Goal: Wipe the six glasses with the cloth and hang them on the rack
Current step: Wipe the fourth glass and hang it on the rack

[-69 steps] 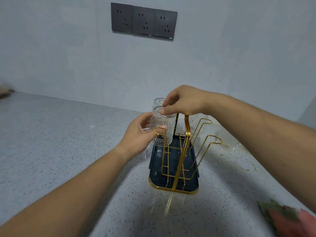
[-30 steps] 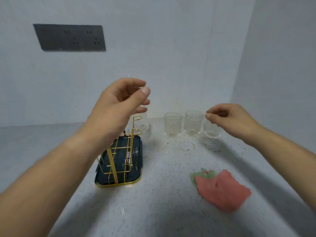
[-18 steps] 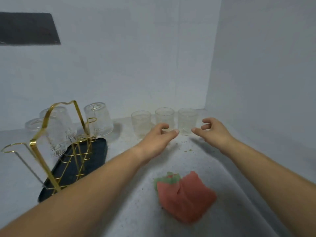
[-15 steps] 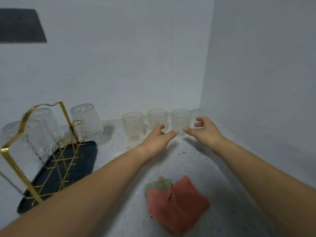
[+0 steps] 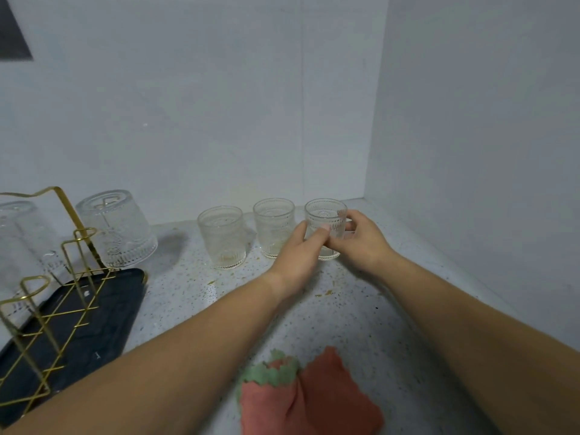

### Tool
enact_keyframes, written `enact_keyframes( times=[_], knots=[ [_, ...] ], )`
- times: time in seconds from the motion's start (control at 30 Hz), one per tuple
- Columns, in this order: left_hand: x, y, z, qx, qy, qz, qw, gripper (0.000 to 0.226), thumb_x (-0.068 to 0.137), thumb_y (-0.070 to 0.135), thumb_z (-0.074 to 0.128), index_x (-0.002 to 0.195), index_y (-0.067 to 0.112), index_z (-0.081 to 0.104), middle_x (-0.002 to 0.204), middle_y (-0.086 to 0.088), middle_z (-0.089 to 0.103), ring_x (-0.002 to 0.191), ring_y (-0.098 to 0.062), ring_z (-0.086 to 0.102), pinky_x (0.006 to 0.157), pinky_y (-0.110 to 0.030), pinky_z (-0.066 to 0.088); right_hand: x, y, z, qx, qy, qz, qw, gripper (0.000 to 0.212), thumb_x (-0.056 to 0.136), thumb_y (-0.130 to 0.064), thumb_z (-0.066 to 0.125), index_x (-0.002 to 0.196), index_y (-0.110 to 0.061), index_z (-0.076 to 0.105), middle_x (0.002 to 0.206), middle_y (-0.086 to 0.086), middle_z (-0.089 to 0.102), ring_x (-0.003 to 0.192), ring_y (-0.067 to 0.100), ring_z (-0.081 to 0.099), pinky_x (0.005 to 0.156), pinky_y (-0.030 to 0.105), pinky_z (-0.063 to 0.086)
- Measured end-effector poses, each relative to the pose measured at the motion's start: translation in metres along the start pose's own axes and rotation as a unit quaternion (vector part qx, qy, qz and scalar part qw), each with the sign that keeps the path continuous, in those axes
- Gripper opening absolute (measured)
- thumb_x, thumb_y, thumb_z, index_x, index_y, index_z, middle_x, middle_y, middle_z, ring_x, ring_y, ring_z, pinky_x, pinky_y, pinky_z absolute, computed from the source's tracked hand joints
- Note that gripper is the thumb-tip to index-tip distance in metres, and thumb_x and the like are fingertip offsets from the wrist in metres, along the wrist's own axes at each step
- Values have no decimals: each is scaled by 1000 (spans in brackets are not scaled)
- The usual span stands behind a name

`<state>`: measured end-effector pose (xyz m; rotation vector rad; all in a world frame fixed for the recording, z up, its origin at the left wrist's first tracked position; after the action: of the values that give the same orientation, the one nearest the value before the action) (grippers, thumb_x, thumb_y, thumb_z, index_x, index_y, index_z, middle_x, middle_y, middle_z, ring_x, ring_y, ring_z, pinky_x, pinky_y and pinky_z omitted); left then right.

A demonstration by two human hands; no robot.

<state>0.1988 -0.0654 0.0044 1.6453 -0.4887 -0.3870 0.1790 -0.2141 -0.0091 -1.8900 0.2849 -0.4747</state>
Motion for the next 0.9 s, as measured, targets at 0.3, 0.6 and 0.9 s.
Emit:
enact_keyframes(
  times=[0.3,0.6,0.9],
  knots=[
    [-48,10,-16,11,0,48,999,57,104,56,47,156,34,39,131,8,62,134,-16,55,120,-43,40,-61,-51,-23,24,-3,-42,999,45,81,-26,86,120,-27,66,100,-2,77,85,5,76,77,19,58],
    [-146,7,-52,-114,-50,114,986,58,102,51,50,145,13,52,137,-5,70,130,-19,64,112,-37,50,-166,-104,21,156,-126,-12,980,39,81,-13,80,119,-14,69,100,6,80,90,18,79,74,23,60],
    [-198,-11,-83,-290,-2,42,956,57,100,54,52,126,8,73,129,-29,69,120,-43,69,106,-53,50,-218,-106,49,-35,-143,-65,987,38,84,-45,76,120,-38,66,101,-19,67,88,-2,63,86,21,51]
  ],
)
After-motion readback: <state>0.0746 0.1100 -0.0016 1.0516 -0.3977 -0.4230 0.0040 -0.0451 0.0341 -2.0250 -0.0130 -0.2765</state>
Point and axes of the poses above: each hand's wrist, its own x-axis towards the middle knuckle, its own z-axis out of the palm, y = z × x, the point moved 2 cm from there along x, towards the middle knuckle
